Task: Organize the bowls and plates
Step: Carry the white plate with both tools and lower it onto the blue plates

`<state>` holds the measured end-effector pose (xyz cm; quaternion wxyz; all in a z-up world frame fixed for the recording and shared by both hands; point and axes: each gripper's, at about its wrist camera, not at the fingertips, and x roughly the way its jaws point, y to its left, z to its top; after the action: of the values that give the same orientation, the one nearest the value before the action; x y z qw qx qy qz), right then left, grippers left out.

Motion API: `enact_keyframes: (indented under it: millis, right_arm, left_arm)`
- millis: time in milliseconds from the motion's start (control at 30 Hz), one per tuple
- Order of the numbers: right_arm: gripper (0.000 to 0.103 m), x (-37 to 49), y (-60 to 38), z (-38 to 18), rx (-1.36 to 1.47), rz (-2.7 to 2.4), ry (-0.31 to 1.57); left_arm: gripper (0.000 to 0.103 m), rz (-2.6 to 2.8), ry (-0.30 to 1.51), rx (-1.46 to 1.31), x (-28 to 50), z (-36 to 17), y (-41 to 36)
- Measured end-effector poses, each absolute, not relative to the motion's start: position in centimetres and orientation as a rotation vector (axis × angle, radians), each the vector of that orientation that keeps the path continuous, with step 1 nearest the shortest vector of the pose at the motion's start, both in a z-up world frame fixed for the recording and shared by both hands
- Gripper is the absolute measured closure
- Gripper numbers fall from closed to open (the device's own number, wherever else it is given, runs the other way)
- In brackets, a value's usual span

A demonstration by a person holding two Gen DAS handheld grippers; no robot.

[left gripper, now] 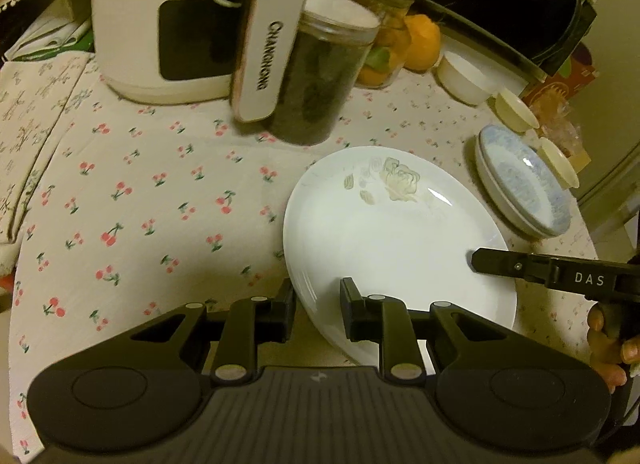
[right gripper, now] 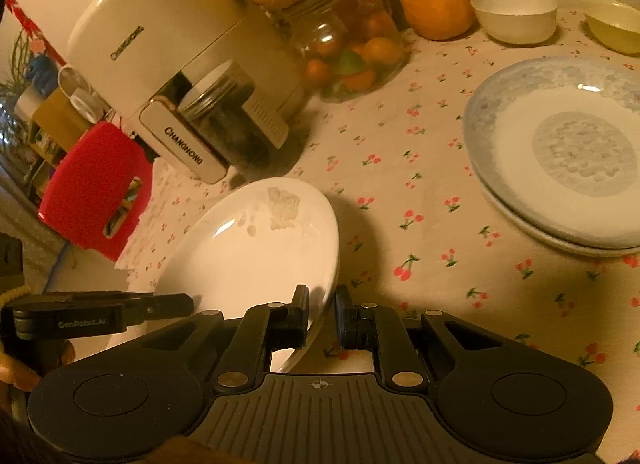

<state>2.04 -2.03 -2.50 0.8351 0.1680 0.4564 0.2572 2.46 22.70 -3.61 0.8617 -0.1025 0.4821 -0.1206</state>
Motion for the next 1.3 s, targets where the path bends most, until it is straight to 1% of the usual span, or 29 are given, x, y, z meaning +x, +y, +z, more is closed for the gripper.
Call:
enact_keyframes:
  millis: [867,1300]
  right_arm:
    - [0.089,4.7,-13.4,0.4,0.527,0.437,0.881]
    - [0.089,6.5,-18.3,0.2,0.573,0.356,0.853]
  left_arm:
    - [0.082,-0.336,0.964,-0.215,6.1,-2.0,13.3]
    - [0.082,-0.315,0.928,-0.238,8.4,-1.7,8.1]
